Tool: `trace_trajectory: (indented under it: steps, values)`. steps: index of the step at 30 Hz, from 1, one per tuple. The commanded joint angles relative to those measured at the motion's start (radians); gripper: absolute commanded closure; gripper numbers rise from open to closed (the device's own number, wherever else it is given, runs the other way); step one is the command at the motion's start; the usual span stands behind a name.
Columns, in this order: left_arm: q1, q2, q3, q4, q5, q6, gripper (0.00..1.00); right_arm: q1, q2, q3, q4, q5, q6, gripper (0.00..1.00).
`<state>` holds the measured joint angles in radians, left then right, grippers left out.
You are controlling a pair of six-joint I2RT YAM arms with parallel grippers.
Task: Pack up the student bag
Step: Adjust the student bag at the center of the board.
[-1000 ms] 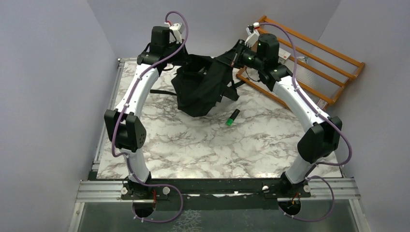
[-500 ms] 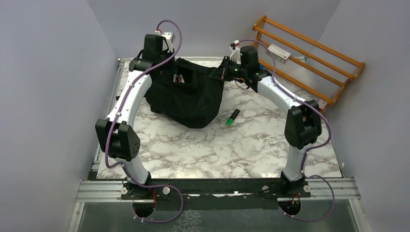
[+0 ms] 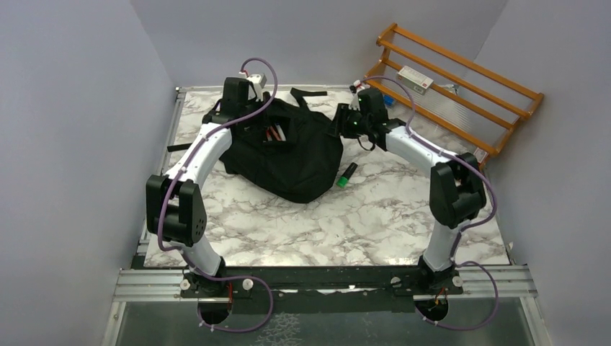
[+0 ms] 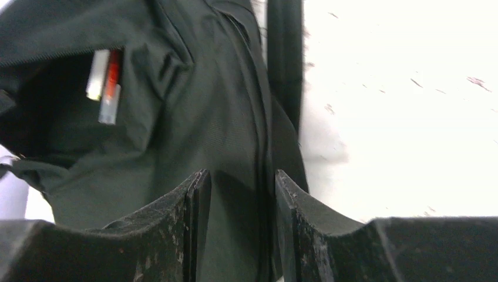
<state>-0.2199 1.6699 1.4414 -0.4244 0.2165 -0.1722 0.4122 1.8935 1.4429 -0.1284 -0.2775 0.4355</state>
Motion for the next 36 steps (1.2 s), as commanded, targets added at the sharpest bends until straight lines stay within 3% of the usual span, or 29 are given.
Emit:
trace_trajectory:
  steps: [1,8,15,36]
  values:
    - [0.002,0.003,-0.026,0.120,0.053,-0.009,1.00,-0.003,-0.162,-0.106,-0.036,0.226,-0.026,0.50]
    - [0.002,0.026,-0.042,0.156,0.052,-0.005,1.00,-0.003,-0.329,-0.308,-0.095,0.435,0.088,0.44]
    - [0.002,0.028,-0.054,0.171,0.057,-0.005,1.00,-0.001,-0.333,-0.406,-0.165,0.465,0.223,0.40]
    - [0.002,0.018,-0.062,0.173,0.069,-0.004,1.00,0.126,-0.053,-0.253,-0.266,0.600,0.230,0.36]
